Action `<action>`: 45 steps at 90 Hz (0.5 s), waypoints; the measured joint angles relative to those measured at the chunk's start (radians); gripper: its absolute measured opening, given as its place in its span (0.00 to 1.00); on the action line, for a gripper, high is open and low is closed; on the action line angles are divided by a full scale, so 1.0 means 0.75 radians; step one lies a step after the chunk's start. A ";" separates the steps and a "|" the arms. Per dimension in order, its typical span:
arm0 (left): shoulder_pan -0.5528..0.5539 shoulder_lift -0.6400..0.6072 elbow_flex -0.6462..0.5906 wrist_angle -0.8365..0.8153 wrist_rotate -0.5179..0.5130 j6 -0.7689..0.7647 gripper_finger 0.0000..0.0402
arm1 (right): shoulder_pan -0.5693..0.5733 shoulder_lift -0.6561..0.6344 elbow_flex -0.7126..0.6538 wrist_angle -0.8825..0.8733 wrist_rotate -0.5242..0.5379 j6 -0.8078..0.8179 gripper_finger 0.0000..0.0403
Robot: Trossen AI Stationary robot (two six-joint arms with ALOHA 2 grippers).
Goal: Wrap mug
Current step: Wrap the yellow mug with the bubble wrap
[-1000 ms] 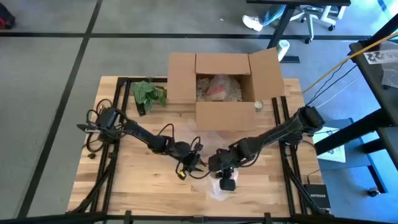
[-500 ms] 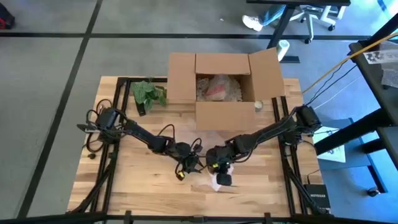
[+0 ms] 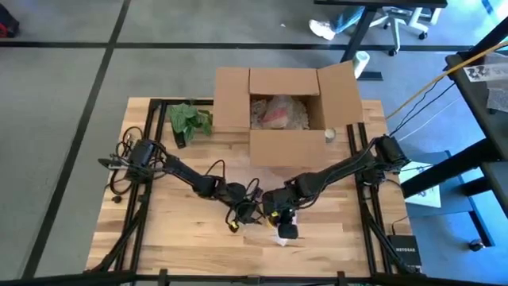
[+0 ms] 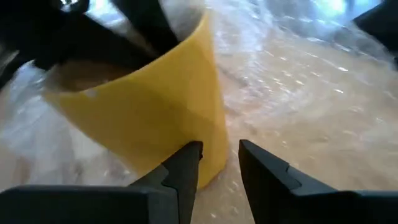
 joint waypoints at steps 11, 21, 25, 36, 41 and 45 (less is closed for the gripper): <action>0.001 0.080 0.082 -0.001 0.013 0.030 0.25 | 0.000 0.002 0.019 -0.029 0.011 -0.007 0.00; 0.013 0.105 0.110 0.000 0.017 0.066 0.25 | 0.001 0.006 0.061 -0.093 0.040 -0.034 0.00; 0.018 0.105 0.111 -0.008 0.018 0.064 0.25 | 0.001 0.007 0.069 -0.098 0.046 -0.037 0.00; 0.029 0.085 0.114 -0.129 -0.021 0.039 0.25 | 0.000 0.008 0.075 -0.114 0.060 -0.039 0.00; 0.035 0.072 0.114 -0.210 -0.080 0.047 0.25 | 0.000 0.011 0.078 -0.114 0.066 -0.039 0.00; 0.036 0.056 0.111 -0.263 -0.112 0.064 0.25 | 0.000 0.016 0.079 -0.110 0.066 -0.039 0.00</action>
